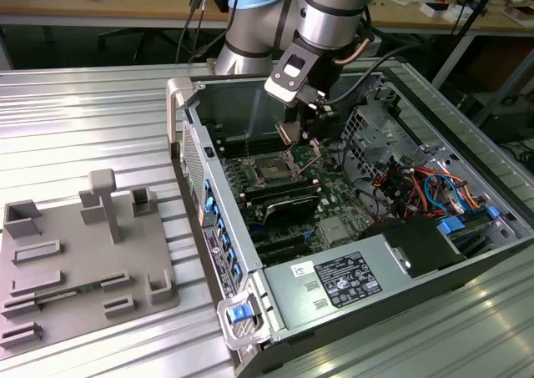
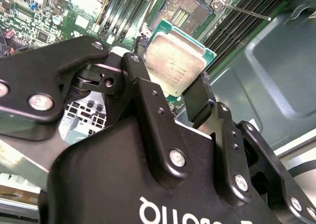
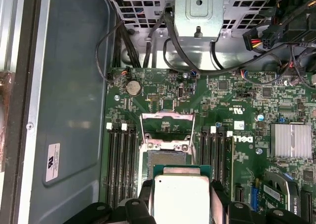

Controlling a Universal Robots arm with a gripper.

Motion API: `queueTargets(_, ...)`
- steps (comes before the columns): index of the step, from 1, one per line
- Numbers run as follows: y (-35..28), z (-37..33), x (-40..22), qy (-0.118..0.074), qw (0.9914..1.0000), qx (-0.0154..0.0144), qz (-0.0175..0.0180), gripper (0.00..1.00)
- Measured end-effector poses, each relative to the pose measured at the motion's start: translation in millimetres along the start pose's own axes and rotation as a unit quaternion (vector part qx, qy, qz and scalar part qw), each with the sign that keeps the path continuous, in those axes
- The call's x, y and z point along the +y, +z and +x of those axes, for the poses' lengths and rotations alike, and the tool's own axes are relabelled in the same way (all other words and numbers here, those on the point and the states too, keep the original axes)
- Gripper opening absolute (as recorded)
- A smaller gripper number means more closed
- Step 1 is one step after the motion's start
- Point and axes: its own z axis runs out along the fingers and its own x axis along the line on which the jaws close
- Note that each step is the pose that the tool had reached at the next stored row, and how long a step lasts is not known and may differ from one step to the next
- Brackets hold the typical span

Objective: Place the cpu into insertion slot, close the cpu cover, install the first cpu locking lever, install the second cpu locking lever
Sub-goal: 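Place the cpu into insertion slot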

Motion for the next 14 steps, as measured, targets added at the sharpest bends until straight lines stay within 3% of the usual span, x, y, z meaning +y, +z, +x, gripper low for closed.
queueTargets(10,5.5,3.8,-0.3,-0.004,0.99999,0.0003,0.0001,0.55)
queueTargets(12,9.2,4.2,-0.6,-0.004,0.99999,0.0004,0.0003,0.55)
queueTargets(14,17.7,6.2,-1.2,-0.003,0.99999,0.0003,0.0011,0.55)
